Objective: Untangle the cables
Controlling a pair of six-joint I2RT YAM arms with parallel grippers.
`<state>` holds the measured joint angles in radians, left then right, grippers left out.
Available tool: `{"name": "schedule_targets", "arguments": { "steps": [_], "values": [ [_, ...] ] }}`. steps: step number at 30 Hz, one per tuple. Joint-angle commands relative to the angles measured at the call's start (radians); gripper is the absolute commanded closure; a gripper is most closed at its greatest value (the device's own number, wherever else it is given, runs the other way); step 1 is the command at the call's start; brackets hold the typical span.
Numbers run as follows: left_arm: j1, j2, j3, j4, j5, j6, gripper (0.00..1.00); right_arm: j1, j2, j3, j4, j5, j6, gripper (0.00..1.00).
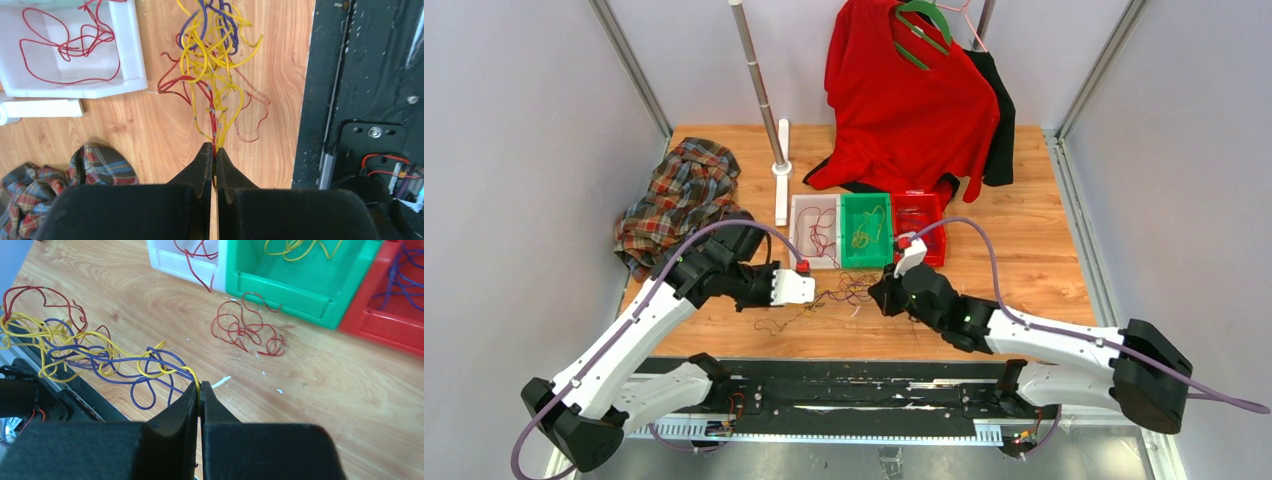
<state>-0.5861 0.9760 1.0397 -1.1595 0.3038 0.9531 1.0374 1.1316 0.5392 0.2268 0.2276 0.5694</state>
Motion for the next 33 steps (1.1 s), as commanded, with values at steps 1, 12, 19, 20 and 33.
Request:
{"name": "schedule_targets", "arguments": {
  "steps": [1,12,19,20,33],
  "values": [
    [-0.006,-0.066,-0.064,-0.022,-0.170,0.097,0.99,-0.019,-0.094,-0.033,-0.198,0.148,-0.001,0.99],
    [-0.006,-0.164,-0.244,-0.022,-0.365,0.259,0.99,-0.146,-0.294,-0.048,-0.434,0.208,0.005,1.00],
    [-0.006,-0.159,-0.211,-0.026,-0.333,0.251,1.00,-0.159,-0.268,-0.007,-0.477,0.207,-0.013,0.99],
    [-0.006,-0.160,-0.208,-0.025,-0.330,0.252,0.99,-0.159,-0.265,-0.006,-0.484,0.207,-0.015,0.99],
    [-0.006,-0.050,0.010,-0.019,0.024,-0.060,0.10,-0.160,-0.259,-0.025,-0.122,-0.282,-0.061,0.99]
  ]
}}
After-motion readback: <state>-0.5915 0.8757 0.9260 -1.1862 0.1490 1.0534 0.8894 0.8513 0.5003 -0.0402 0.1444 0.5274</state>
